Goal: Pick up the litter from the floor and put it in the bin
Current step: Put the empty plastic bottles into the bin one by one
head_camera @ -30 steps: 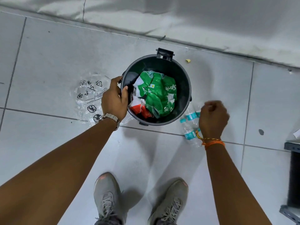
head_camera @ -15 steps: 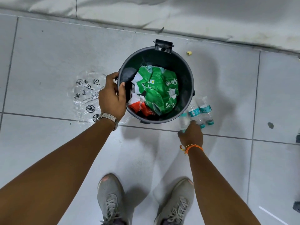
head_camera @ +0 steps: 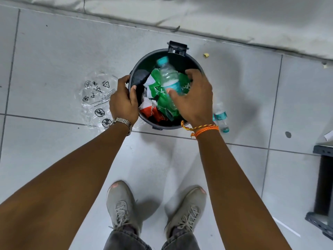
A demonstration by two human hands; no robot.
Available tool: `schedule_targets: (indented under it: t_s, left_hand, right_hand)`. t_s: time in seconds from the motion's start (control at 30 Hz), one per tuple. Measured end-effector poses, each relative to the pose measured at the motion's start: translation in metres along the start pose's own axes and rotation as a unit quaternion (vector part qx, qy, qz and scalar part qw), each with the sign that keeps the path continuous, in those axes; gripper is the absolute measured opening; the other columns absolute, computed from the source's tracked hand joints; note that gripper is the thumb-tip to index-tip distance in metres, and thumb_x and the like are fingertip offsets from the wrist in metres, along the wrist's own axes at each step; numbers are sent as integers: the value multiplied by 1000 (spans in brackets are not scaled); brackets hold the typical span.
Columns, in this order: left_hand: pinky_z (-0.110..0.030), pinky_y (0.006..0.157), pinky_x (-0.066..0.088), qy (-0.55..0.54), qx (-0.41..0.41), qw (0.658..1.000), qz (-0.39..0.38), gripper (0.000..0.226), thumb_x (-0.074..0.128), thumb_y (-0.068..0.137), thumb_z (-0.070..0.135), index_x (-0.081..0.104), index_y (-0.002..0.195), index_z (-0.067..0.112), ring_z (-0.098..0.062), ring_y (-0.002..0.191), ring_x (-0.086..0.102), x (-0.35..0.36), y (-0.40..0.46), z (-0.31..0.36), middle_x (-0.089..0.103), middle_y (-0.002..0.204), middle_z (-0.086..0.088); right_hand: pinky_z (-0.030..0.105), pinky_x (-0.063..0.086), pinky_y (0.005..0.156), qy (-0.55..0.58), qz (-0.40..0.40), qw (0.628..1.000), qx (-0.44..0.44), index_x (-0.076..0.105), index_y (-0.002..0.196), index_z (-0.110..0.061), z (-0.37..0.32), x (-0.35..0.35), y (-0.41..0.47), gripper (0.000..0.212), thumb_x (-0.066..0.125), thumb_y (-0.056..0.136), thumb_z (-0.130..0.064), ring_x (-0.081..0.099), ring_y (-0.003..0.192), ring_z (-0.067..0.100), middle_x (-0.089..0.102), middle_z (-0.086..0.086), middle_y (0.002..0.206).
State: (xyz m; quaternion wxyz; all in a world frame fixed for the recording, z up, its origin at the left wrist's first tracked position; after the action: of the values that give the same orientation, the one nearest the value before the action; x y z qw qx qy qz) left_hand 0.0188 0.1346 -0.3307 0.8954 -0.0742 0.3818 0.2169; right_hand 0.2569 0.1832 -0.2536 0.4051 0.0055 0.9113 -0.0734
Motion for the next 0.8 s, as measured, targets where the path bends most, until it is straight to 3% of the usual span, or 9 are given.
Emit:
schedule_targets:
  t_s: [0.13, 0.2, 0.27, 0.33, 0.4, 0.43, 0.6, 0.7, 0.8]
  left_hand:
    - [-29, 49, 31, -2, 11, 1000, 16, 30, 46, 102, 36, 56, 126, 20, -19, 49, 47, 0, -1, -2, 42, 52, 11]
    - [-29, 48, 32, -8, 15, 1000, 21, 29, 47, 102, 34, 56, 126, 20, -19, 48, 47, 0, -2, -3, 44, 53, 9]
    - [-29, 48, 34, -11, 19, 999, 24, 28, 48, 102, 33, 57, 125, 20, -20, 48, 47, 0, -1, -1, 47, 54, 6]
    - [-31, 48, 37, -12, 22, 999, 25, 28, 49, 102, 31, 57, 125, 19, -23, 48, 50, 0, 0, -1, 51, 54, 2]
    - [-30, 48, 37, -9, 31, 999, 24, 29, 50, 101, 29, 58, 125, 17, -24, 48, 51, 0, 2, 0, 52, 55, 2]
    - [-28, 49, 35, -5, 36, 999, 25, 29, 51, 101, 29, 59, 126, 15, -23, 48, 50, 0, 2, 0, 51, 55, 3]
    - [-27, 51, 34, -1, 33, 999, 29, 30, 54, 99, 26, 62, 126, 15, -24, 52, 53, -1, 2, 3, 51, 57, 6]
    - [-32, 53, 36, 10, 35, 999, 25, 30, 56, 98, 24, 63, 126, 14, -33, 57, 58, -3, 2, 6, 51, 59, 5]
    - [-31, 53, 36, 18, 36, 999, 19, 31, 55, 98, 24, 63, 127, 13, -33, 57, 59, -5, 2, 8, 52, 59, 5]
  right_hand:
    - [10, 51, 70, 153, 217, 963, 52, 71, 92, -5, 66, -40, 4, 12, 72, 85, -15, 61, 74, -4, 70, 1, 86]
    - [11, 50, 69, 147, 290, 938, 123, 70, 90, 2, 117, -46, -5, 8, 66, 85, -3, 62, 71, -2, 69, 6, 81]
    - [22, 49, 82, 59, 208, 958, 190, 68, 104, 2, 162, -21, -1, 19, 66, 86, -3, 68, 89, 20, 71, 15, 98]
    - [32, 42, 99, -76, 14, 979, 189, 59, 124, 1, 192, 22, 4, 38, 69, 89, -12, 58, 114, 34, 62, 20, 123]
    - [42, 36, 108, -237, -150, 949, 141, 50, 135, 2, 208, 59, 2, 53, 69, 92, -23, 47, 127, 36, 52, 20, 136]
    - [44, 36, 109, -288, -186, 932, 119, 47, 136, 3, 212, 70, -1, 56, 68, 93, -26, 45, 128, 37, 51, 19, 137]
    - [47, 46, 104, -372, -213, 895, 122, 44, 136, -1, 216, 85, -7, 57, 71, 92, -25, 51, 125, 38, 53, 20, 133]
    - [51, 49, 103, -359, -237, 889, 159, 42, 138, -4, 224, 93, -20, 56, 70, 90, -12, 52, 128, 42, 55, 21, 135]
    - [52, 46, 106, -339, -208, 897, 194, 43, 139, -4, 214, 80, -27, 52, 66, 95, -17, 52, 130, 40, 54, 20, 138]
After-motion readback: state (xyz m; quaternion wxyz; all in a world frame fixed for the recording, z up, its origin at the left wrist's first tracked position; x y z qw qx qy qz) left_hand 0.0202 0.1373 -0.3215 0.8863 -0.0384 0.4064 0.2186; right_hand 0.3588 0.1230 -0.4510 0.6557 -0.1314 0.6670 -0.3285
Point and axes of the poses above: each hand's wrist, its own y-axis towards the middle knuckle, its own x-axis out of the palm, z = x × y, the point moved 9 cm from there along y, towards the middle knuckle
